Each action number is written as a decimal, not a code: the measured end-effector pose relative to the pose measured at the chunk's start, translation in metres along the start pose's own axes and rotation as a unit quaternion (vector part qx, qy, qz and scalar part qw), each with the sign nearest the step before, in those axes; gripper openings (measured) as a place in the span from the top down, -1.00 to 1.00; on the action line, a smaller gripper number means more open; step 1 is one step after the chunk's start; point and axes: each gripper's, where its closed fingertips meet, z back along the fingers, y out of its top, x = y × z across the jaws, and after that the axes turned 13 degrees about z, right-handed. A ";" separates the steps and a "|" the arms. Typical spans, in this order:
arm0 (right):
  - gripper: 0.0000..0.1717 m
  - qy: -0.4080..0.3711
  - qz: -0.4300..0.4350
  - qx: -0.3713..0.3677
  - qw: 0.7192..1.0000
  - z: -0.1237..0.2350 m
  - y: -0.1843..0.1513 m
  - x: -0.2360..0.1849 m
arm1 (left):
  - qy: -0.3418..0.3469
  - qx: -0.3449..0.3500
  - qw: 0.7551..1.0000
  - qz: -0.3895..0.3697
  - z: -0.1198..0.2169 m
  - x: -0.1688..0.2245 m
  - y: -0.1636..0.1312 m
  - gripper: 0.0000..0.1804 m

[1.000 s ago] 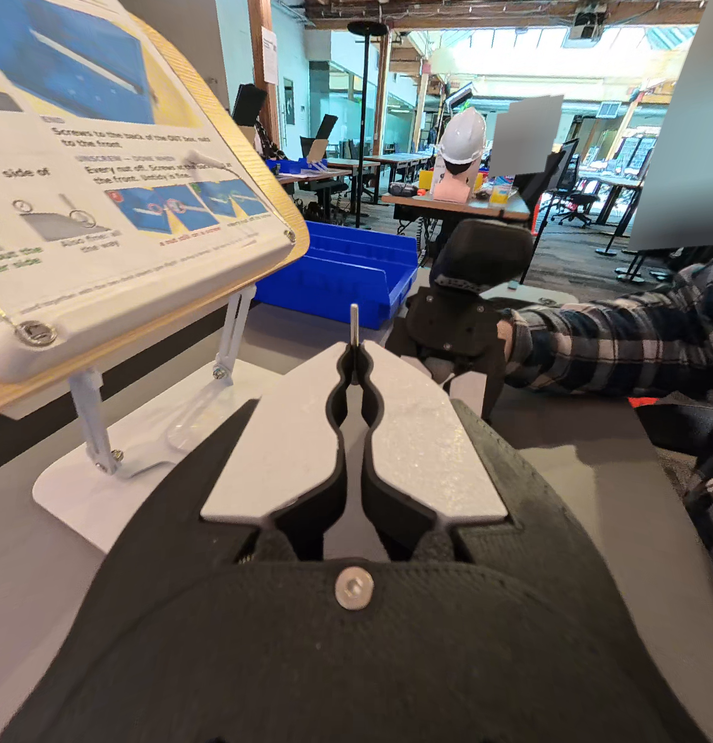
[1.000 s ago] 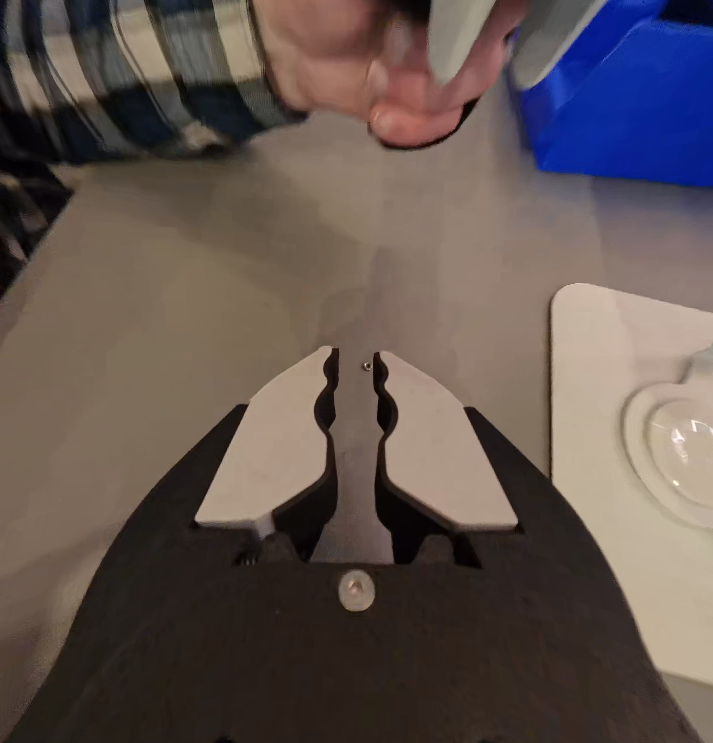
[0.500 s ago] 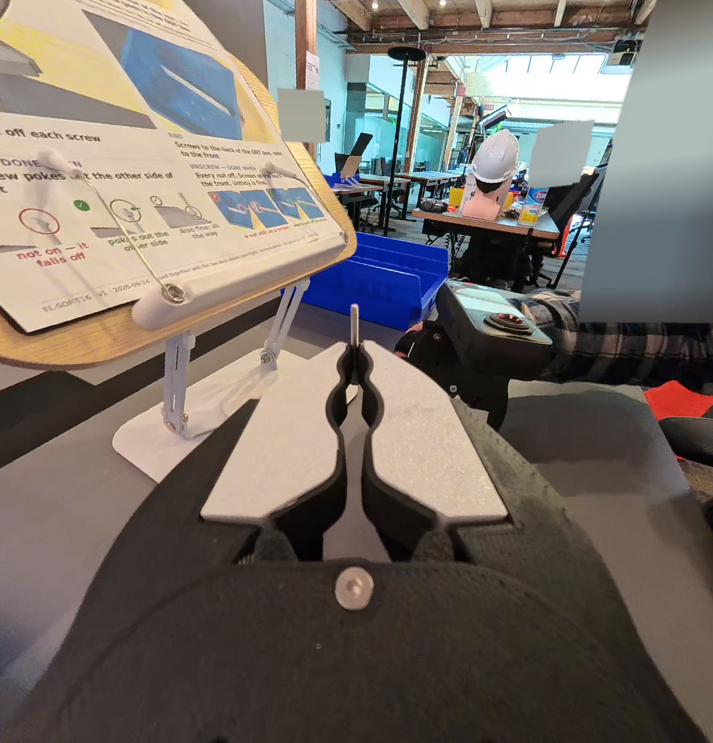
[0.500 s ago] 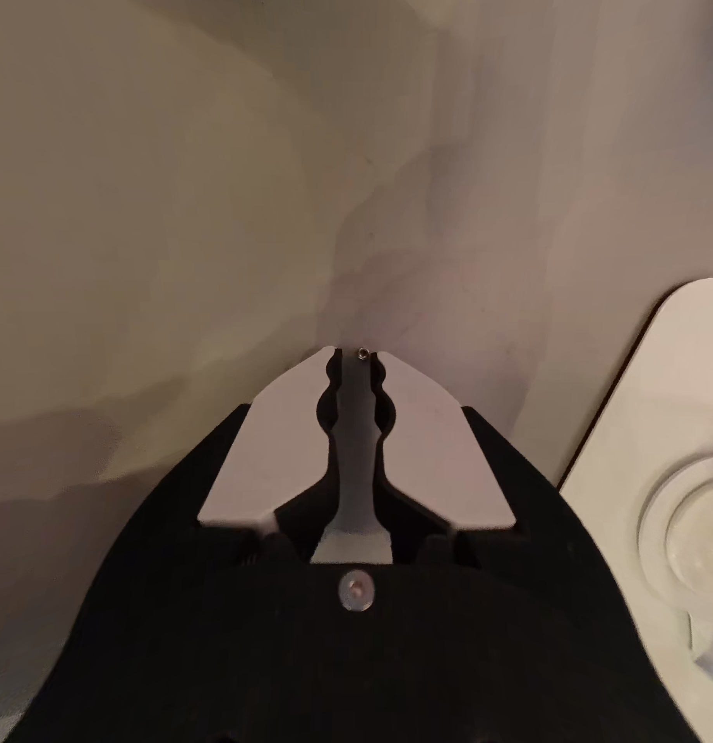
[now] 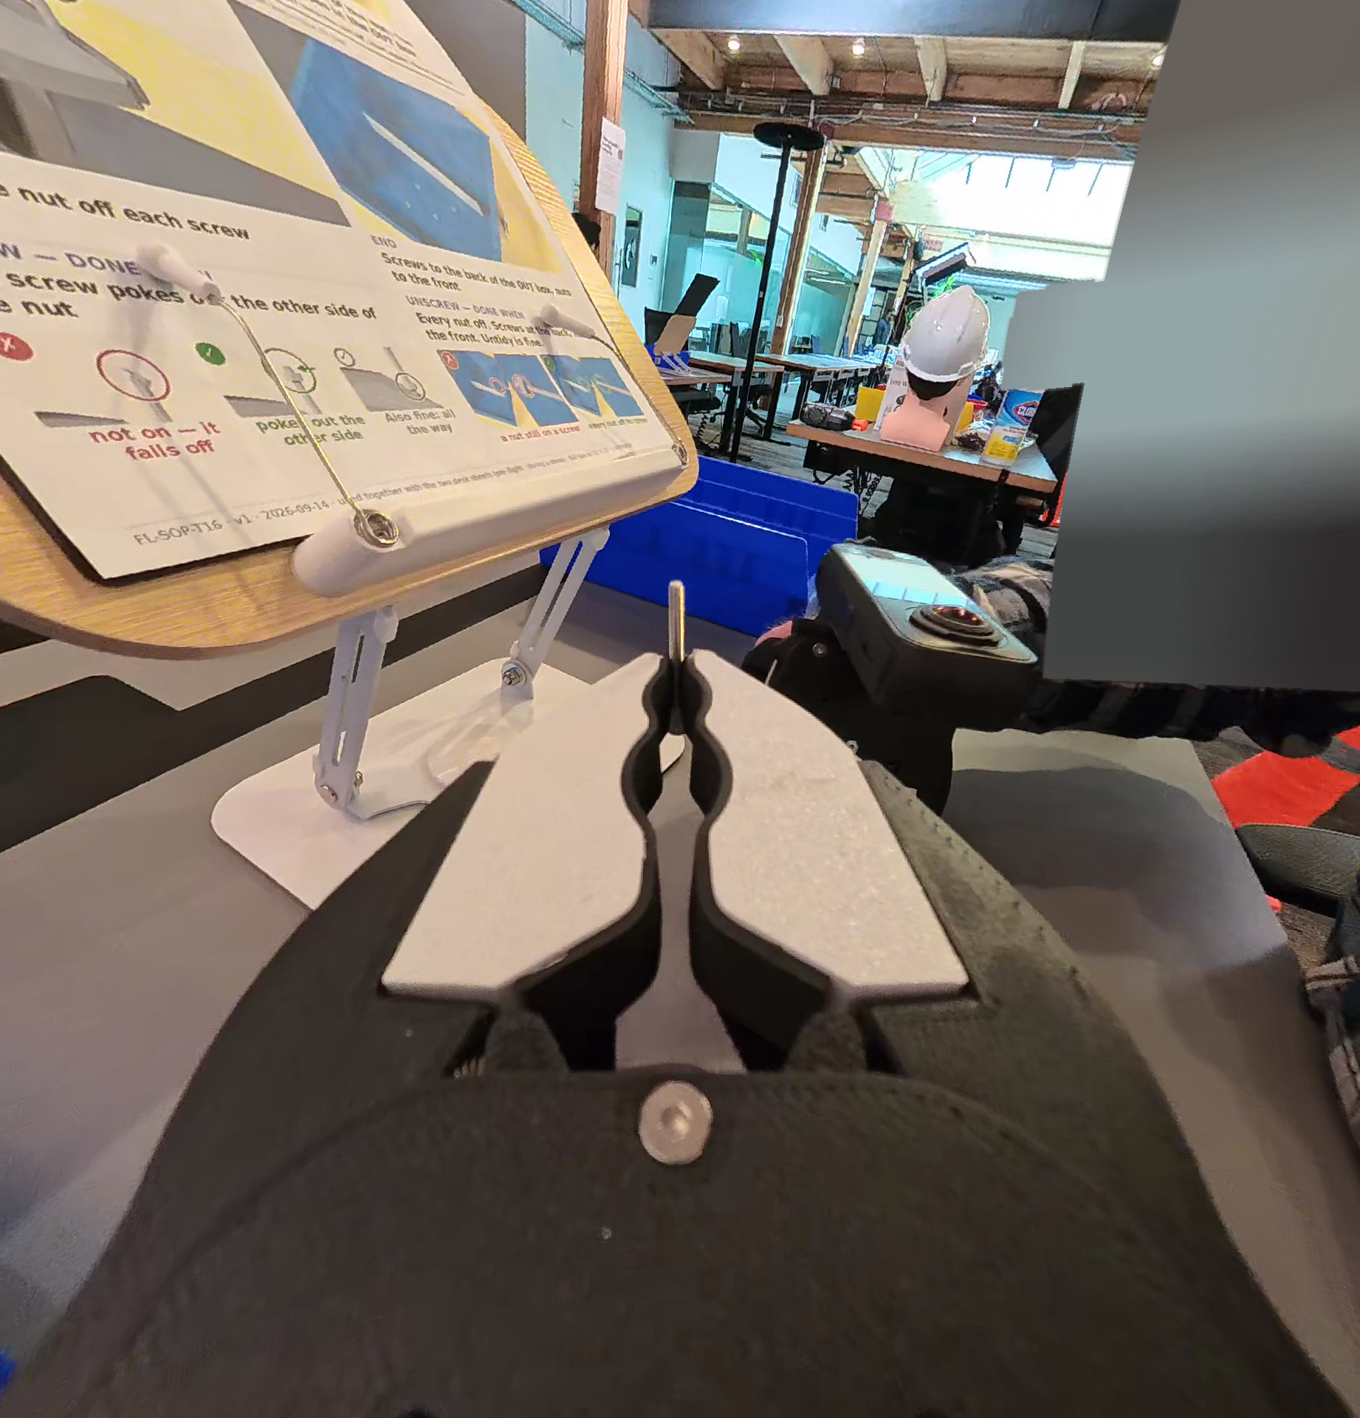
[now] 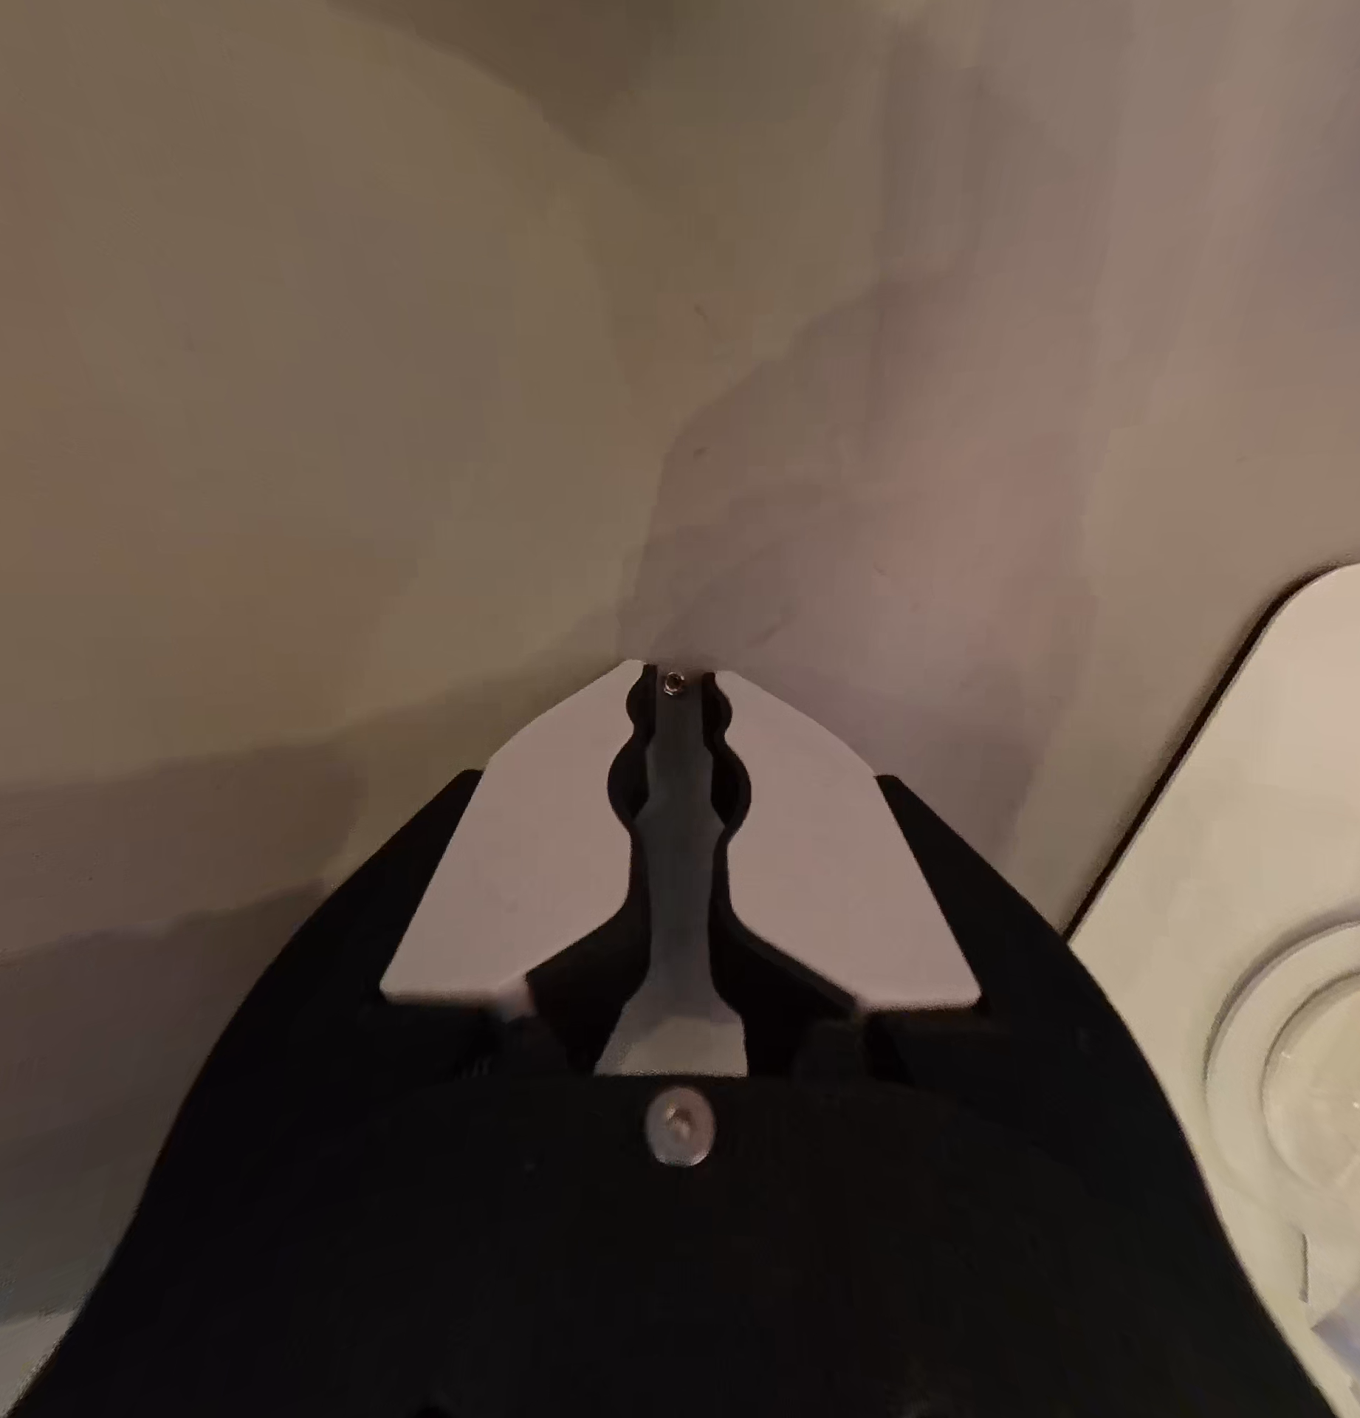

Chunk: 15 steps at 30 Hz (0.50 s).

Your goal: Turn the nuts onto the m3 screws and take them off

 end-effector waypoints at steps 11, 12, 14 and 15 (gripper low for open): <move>0.93 0.021 0.027 -0.004 0.999 0.000 0.000 -0.001 | -0.007 -0.001 1.000 0.001 -0.001 0.003 -0.001 1.00; 0.94 0.020 0.029 -0.004 0.999 0.000 0.000 -0.001 | -0.007 -0.002 1.000 0.001 -0.001 0.003 -0.001 1.00; 0.94 0.019 0.030 -0.002 0.999 0.000 0.000 -0.001 | -0.009 -0.002 1.000 0.001 -0.001 0.003 -0.001 1.00; 0.94 0.020 0.029 0.000 0.999 0.000 0.000 -0.001 | -0.008 -0.004 1.000 0.000 -0.002 0.003 -0.002 1.00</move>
